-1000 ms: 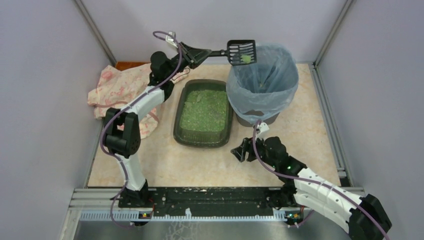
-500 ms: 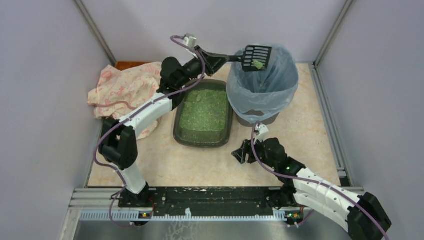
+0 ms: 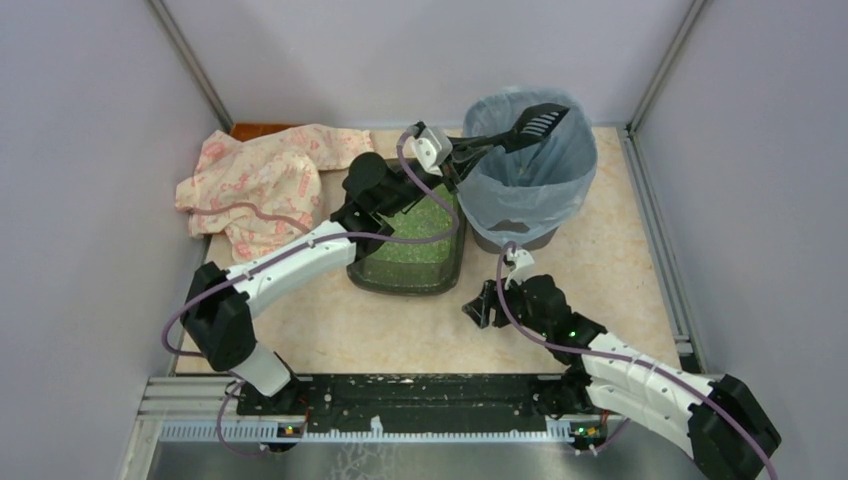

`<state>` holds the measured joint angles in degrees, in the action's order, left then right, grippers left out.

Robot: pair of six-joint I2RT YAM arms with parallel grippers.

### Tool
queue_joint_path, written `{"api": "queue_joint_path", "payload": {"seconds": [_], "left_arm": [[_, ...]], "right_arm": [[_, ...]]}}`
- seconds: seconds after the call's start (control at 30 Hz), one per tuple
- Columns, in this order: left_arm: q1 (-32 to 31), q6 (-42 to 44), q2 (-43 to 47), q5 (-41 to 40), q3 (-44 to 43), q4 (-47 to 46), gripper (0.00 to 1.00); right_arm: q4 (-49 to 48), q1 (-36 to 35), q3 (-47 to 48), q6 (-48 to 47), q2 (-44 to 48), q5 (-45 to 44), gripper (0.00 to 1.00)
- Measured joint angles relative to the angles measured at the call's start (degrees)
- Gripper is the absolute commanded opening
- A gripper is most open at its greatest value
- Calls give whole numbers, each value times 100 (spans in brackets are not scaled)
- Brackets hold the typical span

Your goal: Clean the litter box

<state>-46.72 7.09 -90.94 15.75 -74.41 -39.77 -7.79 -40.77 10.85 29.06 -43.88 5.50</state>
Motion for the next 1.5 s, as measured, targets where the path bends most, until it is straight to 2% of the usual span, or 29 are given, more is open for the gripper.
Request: {"api": "queue_joint_path", "payload": {"seconds": [0.17,0.3,0.47,0.67,0.83,0.97,1.13,1.23,1.4,1.5], "left_arm": [[-15,326,-2,-474,33,168,0],[70,-52,39,-925,55,162,0],[566,-1554,398,-1147,37,483,0],[1746,-3842,765,-710,-87,761,0],[2131,-4656,1167,-938,389,1161,0],[2216,-4605,1696,-1488,887,1731,0],[2247,-4000,2640,-2157,1733,2081,0],[2256,-3368,2994,-2166,1991,2256,0],[2218,-2538,2983,-1858,2098,2562,0],[1937,-1976,2959,-2024,2347,2723,0]], "right_arm": [[-28,0,0,-2,-20,17,64],[-33,0,0,-2,-17,20,64],[-31,0,0,0,9,20,64],[-50,0,-48,0,63,24,64],[-70,0,-107,7,83,44,64],[-11,0,-114,7,234,37,64],[-7,0,-177,7,365,39,64],[-33,0,-245,7,302,57,64],[-267,0,-262,15,-50,136,64],[-466,0,-262,26,-271,197,64]]}}
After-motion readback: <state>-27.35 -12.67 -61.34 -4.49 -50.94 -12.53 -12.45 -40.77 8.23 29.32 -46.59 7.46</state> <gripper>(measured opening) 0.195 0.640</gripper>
